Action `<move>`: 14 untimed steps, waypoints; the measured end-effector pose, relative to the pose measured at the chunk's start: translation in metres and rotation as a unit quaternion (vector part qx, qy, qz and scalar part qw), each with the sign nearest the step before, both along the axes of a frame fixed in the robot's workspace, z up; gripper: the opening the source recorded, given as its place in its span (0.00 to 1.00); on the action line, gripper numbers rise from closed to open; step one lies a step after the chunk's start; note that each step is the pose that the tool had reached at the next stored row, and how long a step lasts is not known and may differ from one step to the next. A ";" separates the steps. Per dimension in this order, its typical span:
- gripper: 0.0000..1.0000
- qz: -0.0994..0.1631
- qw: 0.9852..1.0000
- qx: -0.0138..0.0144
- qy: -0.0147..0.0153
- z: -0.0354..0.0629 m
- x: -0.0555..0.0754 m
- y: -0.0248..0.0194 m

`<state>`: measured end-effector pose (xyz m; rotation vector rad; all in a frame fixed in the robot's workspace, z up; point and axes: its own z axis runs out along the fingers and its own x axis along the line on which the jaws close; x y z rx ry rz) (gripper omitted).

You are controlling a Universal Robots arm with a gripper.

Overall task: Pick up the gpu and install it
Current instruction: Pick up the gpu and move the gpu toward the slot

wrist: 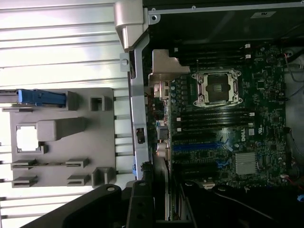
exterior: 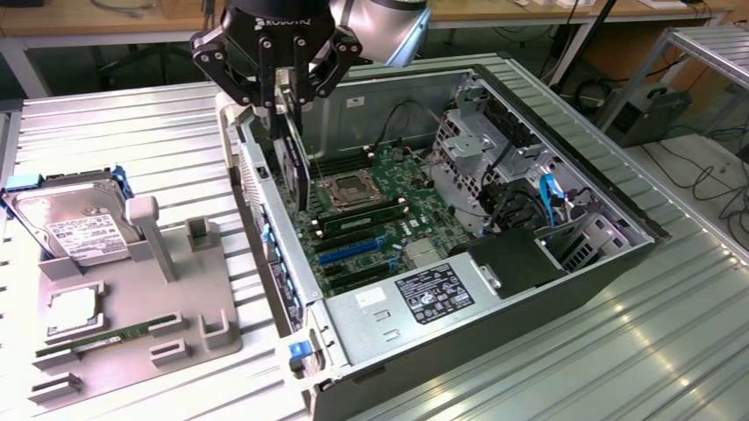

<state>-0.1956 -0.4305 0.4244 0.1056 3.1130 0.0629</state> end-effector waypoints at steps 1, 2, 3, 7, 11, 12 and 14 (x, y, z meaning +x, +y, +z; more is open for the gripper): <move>0.26 0.000 1.000 0.000 0.000 -0.0001 0.000 0.0000; 0.26 0.000 1.000 0.000 0.000 -0.0002 0.000 0.0000; 0.26 0.000 1.000 0.000 0.000 -0.0004 0.000 0.0000; 0.26 0.000 1.000 0.000 0.000 -0.0008 0.001 0.0000; 0.26 0.000 1.000 0.000 0.000 -0.0014 0.002 0.0000; 0.26 0.000 1.000 0.000 0.000 -0.0015 0.002 0.0000; 0.26 0.000 1.000 0.000 0.000 -0.0017 0.003 0.0000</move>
